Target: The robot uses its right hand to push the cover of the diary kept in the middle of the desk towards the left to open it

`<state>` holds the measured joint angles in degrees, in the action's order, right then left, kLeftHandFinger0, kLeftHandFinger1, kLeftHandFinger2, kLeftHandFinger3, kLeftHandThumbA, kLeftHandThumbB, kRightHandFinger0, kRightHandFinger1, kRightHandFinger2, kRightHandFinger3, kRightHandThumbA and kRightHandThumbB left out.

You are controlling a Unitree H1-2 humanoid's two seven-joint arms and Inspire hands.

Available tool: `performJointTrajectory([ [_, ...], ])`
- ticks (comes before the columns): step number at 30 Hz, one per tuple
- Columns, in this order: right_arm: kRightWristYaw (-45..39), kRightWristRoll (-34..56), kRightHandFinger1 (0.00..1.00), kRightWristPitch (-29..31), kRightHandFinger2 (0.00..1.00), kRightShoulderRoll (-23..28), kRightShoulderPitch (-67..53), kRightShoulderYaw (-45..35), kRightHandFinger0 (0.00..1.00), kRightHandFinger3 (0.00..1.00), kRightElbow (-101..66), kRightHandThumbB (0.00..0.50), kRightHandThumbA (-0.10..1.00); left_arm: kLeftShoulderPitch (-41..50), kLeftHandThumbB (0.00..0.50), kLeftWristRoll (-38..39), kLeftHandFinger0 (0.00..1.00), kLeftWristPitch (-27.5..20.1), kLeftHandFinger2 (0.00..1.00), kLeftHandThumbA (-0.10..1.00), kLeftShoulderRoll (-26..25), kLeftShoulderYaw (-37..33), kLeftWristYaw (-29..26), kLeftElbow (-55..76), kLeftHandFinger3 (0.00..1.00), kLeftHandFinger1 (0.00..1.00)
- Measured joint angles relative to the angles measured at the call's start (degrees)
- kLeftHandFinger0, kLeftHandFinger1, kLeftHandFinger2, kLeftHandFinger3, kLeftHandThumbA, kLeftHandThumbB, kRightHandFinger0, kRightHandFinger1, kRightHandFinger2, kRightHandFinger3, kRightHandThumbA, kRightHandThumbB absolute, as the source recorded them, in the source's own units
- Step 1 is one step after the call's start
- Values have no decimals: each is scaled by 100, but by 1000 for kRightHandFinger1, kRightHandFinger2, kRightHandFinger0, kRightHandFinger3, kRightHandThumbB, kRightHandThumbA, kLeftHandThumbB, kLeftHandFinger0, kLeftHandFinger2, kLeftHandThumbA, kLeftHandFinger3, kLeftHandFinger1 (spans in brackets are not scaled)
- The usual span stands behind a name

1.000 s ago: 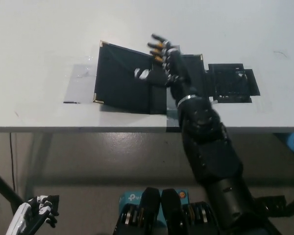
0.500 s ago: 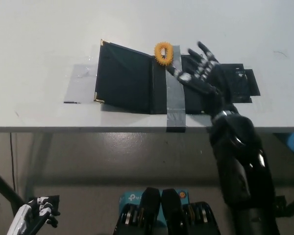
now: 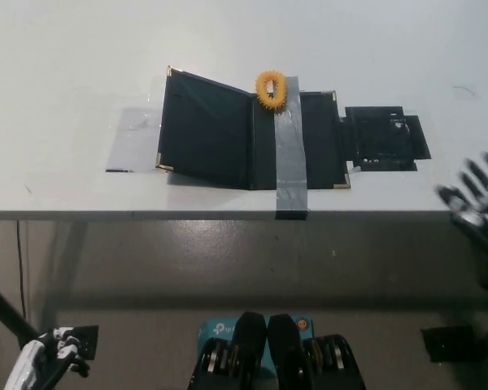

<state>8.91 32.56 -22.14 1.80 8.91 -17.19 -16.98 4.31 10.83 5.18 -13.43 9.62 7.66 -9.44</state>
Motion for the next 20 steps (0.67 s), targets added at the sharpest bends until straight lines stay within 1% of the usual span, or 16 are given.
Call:
performJointTrajectory([
  [1,-82,83,875,18,815,109,-225,-127,885,856,-93,142,1000,6,496,11,358,-7,335,489,-2,51,0,0,461,314],
  [2,-112,105,869,30,806,151,-307,-169,878,848,-91,148,1000,13,492,12,360,-9,336,485,-5,68,0,0,462,315],
  [3,-168,148,864,54,793,224,-478,-259,864,826,-75,173,967,32,490,12,364,-14,336,477,-10,98,0,0,459,316],
  [4,-216,163,862,86,788,259,-582,-301,859,818,-56,183,951,49,490,14,365,-16,335,475,-12,115,0,0,458,316],
  [6,-312,161,822,208,768,302,-794,-370,826,796,55,189,944,71,499,22,359,-22,333,492,-6,140,1,0,451,312],
  [7,-369,139,818,296,764,326,-895,-380,819,800,163,200,969,75,500,23,356,-28,331,489,-7,144,1,0,449,310],
  [8,-415,95,801,392,749,359,-974,-379,799,783,321,226,949,76,500,23,351,-30,331,493,-6,149,1,0,448,307],
  [10,-482,-8,801,576,748,394,-1089,-380,788,775,640,237,925,73,500,23,353,-30,347,508,-8,171,1,-1,465,310],
  [11,-504,-31,767,635,722,398,-1106,-382,749,736,760,242,895,68,500,23,361,-30,348,502,-9,180,0,-1,467,314],
  [12,-530,-78,756,735,709,397,-1114,-383,733,723,934,235,900,59,500,23,363,-30,347,510,-9,190,0,-1,468,315],
  [13,-542,-124,751,833,700,395,-1113,-389,733,713,1121,245,899,50,500,23,363,-30,346,506,-9,199,0,-1,467,315],
  [14,-553,-160,742,914,699,387,-1110,-397,713,699,1282,236,918,46,500,24,354,-30,329,501,-9,206,1,0,454,307],
  [15,-560,-200,737,1008,698,375,-1106,-413,700,692,1457,240,927,41,500,25,351,-31,324,501,-9,217,1,-1,449,304],
  [17,-552,-268,733,1154,696,330,-1108,-454,694,686,1755,253,932,35,500,26,342,-32,313,501,-8,244,0,-1,441,297],
  [18,-543,-305,743,1214,706,312,-1110,-460,694,691,1831,248,938,34,500,26,344,-34,320,505,-8,256,0,-1,444,301],
  [20,-534,-388,727,1315,691,280,-1109,-460,681,681,1965,286,916,33,500,28,347,-40,321,505,-8,275,0,-9,443,303],
])
